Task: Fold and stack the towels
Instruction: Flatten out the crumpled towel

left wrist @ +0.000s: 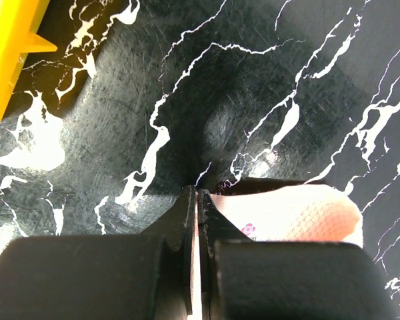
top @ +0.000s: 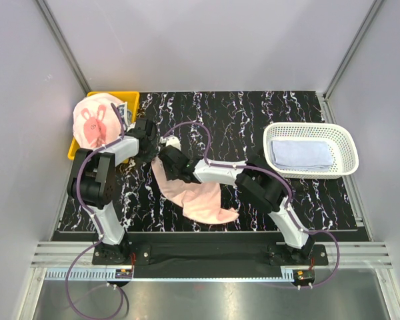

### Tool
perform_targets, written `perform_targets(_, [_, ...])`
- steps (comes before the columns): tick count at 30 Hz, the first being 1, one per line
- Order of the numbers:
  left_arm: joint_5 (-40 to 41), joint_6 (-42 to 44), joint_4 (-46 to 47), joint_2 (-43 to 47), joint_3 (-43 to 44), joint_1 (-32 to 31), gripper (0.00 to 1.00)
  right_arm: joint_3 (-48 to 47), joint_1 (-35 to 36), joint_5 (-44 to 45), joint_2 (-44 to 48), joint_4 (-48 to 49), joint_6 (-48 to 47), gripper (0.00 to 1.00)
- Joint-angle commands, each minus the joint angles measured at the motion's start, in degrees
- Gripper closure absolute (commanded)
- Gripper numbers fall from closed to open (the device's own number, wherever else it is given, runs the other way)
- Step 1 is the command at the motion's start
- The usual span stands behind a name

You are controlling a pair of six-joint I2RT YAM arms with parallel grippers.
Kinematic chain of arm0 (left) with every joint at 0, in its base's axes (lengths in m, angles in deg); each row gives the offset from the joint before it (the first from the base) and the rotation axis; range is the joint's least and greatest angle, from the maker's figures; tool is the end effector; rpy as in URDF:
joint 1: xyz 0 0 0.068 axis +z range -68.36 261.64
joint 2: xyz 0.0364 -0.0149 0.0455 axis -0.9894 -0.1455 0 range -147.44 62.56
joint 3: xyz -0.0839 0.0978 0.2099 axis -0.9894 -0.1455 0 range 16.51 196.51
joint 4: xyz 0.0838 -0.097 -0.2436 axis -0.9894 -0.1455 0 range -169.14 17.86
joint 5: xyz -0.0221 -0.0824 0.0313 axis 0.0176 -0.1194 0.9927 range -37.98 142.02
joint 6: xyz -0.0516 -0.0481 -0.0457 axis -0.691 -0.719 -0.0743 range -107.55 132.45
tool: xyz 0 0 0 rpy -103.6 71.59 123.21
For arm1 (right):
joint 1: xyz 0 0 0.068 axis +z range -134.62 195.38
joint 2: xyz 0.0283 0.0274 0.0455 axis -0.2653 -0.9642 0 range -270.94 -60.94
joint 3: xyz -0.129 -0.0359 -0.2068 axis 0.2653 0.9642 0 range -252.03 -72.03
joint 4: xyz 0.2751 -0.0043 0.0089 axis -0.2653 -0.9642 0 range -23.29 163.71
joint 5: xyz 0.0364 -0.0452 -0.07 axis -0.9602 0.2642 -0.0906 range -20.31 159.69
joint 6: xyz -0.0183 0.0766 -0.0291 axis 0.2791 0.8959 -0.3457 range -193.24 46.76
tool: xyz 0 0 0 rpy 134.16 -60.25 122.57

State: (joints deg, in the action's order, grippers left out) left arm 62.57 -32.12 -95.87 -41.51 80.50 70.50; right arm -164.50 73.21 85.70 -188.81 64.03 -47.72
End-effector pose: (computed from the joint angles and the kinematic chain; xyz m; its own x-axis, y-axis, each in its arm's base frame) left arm 0.3749 -0.0601 0.0903 -0.7048 -0.5645 -0.4296 -0.5392 0.8199 -0.1927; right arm 0.2908 0.4241 0.0963 -0.6462 -0.2493 -0.7213 -0.4781 0.8690 0.1279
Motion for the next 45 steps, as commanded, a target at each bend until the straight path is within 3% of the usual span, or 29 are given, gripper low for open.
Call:
perform_targets(1, [-1.7,1.2,-0.9,-1.7,1.1,-0.1,1.00,1.0,1.2,3.1,3.5,4.0,-0.3,0.61])
perform_targets(16, [-2.0,1.6,-1.1,-2.0,1.6,0.1,1.00,-0.1,3.3,7.8,1.9,4.9,-3.4,0.54])
perform_targets(27, [-2.2,1.7,-1.1,-2.0,1.6,0.1,1.00,-1.2,3.3,11.2,-0.4,0.0,-2.6,0.64])
perform_targets(31, [-2.4,1.5,-1.0,-1.8,1.4,0.2,1.00,-0.7,3.4,10.3,-0.6,1.1,-2.7,0.57])
perform_targets(36, [-2.6,1.7,-1.1,-1.9,1.5,0.2,1.00,0.3,3.3,9.8,-0.2,3.1,-2.5,0.57])
perform_targets(45, [-2.5,1.8,-1.0,-1.8,1.2,0.4,1.00,1.5,3.4,13.0,0.8,2.5,-2.2,0.76])
